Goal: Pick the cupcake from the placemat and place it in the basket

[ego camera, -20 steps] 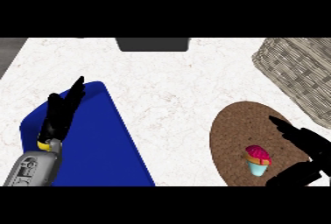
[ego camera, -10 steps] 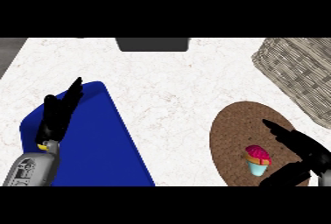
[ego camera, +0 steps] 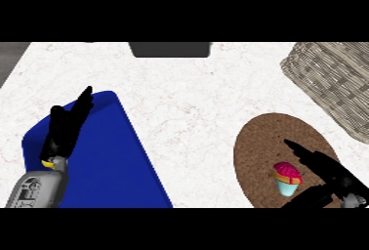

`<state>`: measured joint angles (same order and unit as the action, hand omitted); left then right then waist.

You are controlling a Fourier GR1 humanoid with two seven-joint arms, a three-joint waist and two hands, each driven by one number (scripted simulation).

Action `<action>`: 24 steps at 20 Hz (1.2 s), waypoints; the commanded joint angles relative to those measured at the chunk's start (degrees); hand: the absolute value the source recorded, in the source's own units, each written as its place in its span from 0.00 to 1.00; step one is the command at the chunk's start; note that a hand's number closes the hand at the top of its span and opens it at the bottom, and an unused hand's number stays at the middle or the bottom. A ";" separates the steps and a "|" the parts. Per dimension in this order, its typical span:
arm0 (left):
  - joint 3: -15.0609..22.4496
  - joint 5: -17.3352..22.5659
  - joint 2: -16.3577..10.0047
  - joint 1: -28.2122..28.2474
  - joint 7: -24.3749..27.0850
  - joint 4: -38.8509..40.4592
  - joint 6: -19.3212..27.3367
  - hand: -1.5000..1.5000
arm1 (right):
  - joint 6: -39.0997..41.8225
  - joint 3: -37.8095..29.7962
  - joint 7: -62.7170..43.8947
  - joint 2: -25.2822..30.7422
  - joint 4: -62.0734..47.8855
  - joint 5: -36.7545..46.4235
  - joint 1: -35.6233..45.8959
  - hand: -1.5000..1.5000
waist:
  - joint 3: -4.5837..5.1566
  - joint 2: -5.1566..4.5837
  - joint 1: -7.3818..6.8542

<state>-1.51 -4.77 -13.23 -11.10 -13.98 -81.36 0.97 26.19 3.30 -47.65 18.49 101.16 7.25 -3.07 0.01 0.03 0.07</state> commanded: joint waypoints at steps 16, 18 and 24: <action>-0.33 -1.44 1.11 -1.45 2.17 2.44 -2.49 0.50 | 4.74 14.97 27.58 12.90 -0.80 27.87 11.22 1.00 | -0.11 -0.15 -3.51; -1.05 -1.37 0.59 -2.65 1.24 2.45 -2.17 0.50 | 4.20 19.95 31.82 15.87 0.75 33.47 13.56 1.00 | -0.13 -0.13 -3.47; -1.15 -1.21 1.06 -3.33 2.09 4.38 -2.67 0.50 | -9.58 24.69 44.48 14.78 -10.01 45.41 20.13 1.00 | -0.08 -0.42 -1.47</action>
<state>-2.62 -5.92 -12.26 -13.53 -12.45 -78.58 -1.32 22.28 25.08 -9.90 33.04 96.36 45.96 11.89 -0.08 -0.21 -1.88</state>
